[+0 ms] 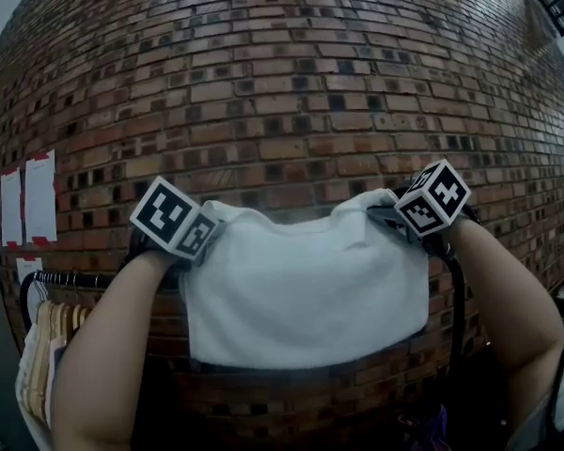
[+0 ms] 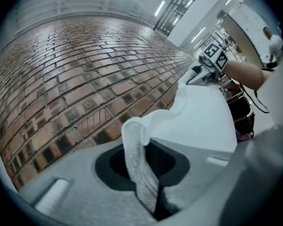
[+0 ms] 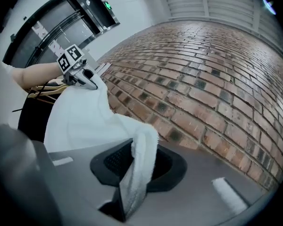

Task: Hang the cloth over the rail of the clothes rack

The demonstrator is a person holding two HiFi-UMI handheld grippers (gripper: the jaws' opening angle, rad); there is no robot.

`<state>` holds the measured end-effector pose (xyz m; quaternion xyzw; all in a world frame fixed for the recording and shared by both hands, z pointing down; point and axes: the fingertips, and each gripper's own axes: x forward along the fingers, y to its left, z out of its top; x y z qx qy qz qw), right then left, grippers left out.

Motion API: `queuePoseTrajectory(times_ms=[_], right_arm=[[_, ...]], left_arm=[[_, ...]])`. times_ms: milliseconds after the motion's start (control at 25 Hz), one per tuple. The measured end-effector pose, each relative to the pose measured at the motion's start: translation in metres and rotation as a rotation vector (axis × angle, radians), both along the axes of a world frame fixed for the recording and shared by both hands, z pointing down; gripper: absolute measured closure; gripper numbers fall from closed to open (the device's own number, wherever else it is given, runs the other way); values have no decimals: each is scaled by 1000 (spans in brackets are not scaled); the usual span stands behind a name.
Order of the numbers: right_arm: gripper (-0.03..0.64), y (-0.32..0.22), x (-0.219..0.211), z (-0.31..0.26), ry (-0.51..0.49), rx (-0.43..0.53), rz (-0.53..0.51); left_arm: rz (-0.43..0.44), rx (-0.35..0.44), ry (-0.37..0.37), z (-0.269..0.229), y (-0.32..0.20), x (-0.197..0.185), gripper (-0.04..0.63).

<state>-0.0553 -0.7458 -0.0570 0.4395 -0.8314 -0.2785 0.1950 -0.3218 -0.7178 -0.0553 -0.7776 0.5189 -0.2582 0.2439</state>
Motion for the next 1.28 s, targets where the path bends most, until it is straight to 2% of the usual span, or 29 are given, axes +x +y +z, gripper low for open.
queuePoseTrajectory(times_ms=[160, 320, 400, 480, 560, 600, 680, 920, 1160, 1280], right_arm=[[540, -7, 0, 10, 45, -49, 28], [532, -12, -2, 22, 86, -116, 48], [501, -16, -1, 30, 105, -167, 60], [461, -21, 3, 37, 136, -216, 84], [395, -28, 11, 41, 177, -234, 127], [382, -32, 16, 41, 190, -230, 153], [373, -36, 24, 40, 188, -222, 182], [383, -28, 25, 27, 106, -150, 159], [404, -10, 28, 1, 12, -23, 147], [418, 5, 30, -16, -52, 37, 119]], left_arm=[[-36, -128, -38, 21, -11, 0, 537], [-77, -193, -87, 31, -18, -2, 513], [-91, -240, -97, 37, -21, -5, 491], [-116, -308, -139, 46, -25, -11, 441], [-149, -370, -193, 56, -29, -19, 383], [-157, -383, -207, 58, -31, -21, 379], [-158, -367, -205, 54, -32, -20, 373], [-151, -246, -189, 35, -29, -17, 374], [-125, -158, -128, 23, -16, -13, 376], [-98, -100, -62, 9, -1, -9, 376]])
